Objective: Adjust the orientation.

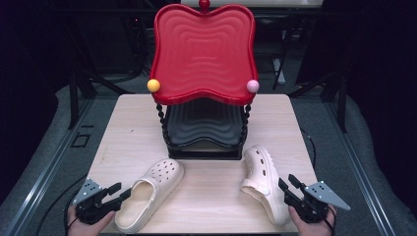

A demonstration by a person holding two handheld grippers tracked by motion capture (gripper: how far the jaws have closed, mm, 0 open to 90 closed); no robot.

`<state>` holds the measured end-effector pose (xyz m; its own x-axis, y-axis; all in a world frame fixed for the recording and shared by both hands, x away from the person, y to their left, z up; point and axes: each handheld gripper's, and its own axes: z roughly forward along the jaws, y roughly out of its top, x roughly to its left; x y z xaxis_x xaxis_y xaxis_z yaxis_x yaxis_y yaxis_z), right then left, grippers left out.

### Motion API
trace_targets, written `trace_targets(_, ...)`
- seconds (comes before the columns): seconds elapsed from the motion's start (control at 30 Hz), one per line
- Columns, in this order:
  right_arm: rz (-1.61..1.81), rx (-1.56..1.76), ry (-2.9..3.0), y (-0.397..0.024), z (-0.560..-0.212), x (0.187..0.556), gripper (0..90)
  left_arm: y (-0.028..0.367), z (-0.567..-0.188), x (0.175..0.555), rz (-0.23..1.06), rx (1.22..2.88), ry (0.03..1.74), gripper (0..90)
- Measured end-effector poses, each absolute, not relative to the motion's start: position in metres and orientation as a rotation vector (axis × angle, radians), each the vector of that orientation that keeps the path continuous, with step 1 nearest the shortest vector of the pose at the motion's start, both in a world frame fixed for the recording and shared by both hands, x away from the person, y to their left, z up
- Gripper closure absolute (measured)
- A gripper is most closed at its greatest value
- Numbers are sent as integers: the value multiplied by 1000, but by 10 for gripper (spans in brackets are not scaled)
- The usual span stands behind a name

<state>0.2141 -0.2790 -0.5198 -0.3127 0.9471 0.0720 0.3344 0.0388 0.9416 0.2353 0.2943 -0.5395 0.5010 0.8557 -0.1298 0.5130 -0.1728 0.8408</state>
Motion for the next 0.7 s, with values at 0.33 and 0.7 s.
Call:
trace_targets(0.33,1280,1308,1699,-277,-520,212,541,286,-541,235,477,1894,1099,517)
trace_targets(0.7,1276,1307,1707,-273,-518,211,545,278,-543,237,470,1933,1085,581)
